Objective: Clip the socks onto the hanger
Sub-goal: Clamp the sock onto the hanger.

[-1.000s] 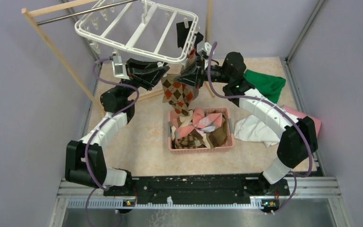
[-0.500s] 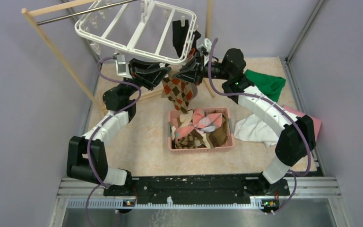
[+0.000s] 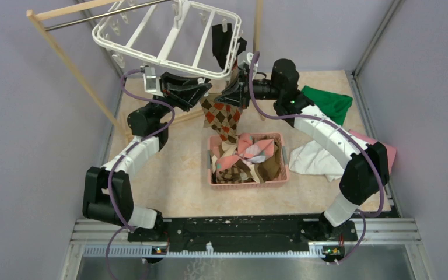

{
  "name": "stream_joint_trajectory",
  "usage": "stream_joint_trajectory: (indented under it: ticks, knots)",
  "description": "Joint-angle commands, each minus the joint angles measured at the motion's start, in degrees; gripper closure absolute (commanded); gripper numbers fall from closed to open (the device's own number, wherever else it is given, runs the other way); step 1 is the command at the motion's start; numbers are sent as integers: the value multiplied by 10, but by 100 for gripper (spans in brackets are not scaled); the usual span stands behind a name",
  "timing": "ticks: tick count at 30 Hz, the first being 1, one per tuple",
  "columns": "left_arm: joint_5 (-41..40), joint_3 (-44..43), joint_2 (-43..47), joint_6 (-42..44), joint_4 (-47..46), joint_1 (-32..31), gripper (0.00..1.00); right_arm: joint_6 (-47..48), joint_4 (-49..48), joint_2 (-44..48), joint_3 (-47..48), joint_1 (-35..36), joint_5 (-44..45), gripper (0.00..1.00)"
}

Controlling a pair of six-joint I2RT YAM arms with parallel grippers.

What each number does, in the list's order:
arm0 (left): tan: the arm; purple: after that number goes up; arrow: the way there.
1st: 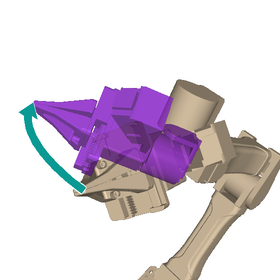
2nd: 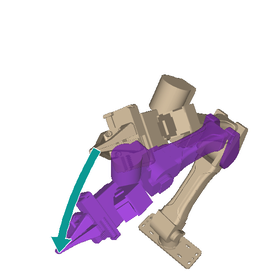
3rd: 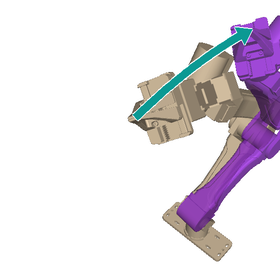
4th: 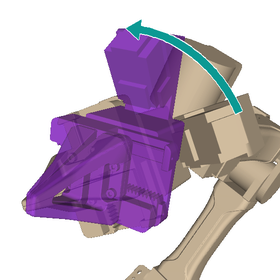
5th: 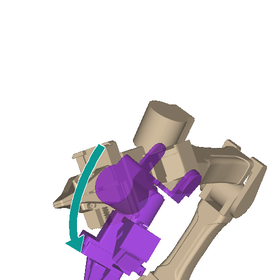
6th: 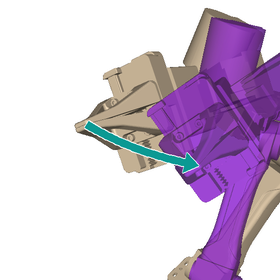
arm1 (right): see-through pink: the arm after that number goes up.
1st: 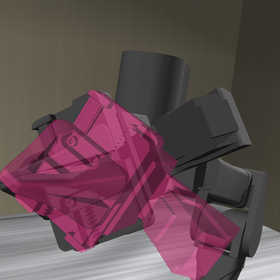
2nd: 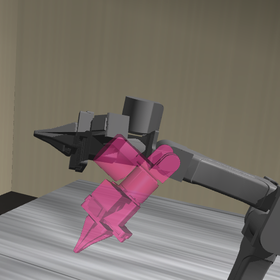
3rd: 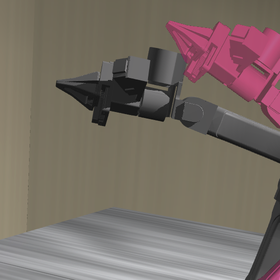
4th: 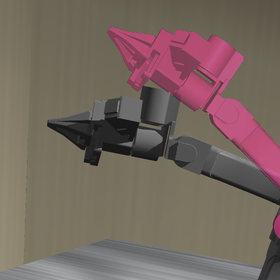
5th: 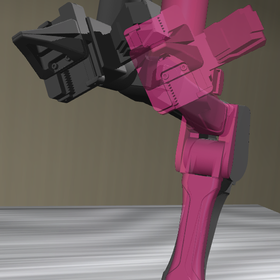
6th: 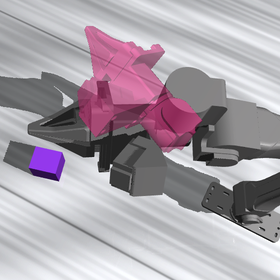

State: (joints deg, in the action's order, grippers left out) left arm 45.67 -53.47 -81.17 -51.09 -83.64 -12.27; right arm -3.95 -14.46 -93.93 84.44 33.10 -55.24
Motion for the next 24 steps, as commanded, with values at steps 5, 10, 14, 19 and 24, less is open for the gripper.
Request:
stream_joint_trajectory:
  ticks: [5, 10, 14, 19, 24]
  knots:
    - [15, -24, -12, -17, -95, -3, 100, 28, -1, 10, 28, -1, -22, 100]
    - [19, -23, -12, -16, -98, -3, 100, 17, -11, 5, 37, 0, -36, 100]
    - [21, -23, -13, -19, -102, -4, 100, 11, -17, 5, 38, 0, -42, 100]
    - [22, -25, -16, -25, -106, -3, 100, -1, -33, 3, 40, 0, -44, 100]
    - [23, -25, -17, -27, -110, -3, 100, -17, -51, 1, 44, 0, -46, 100]
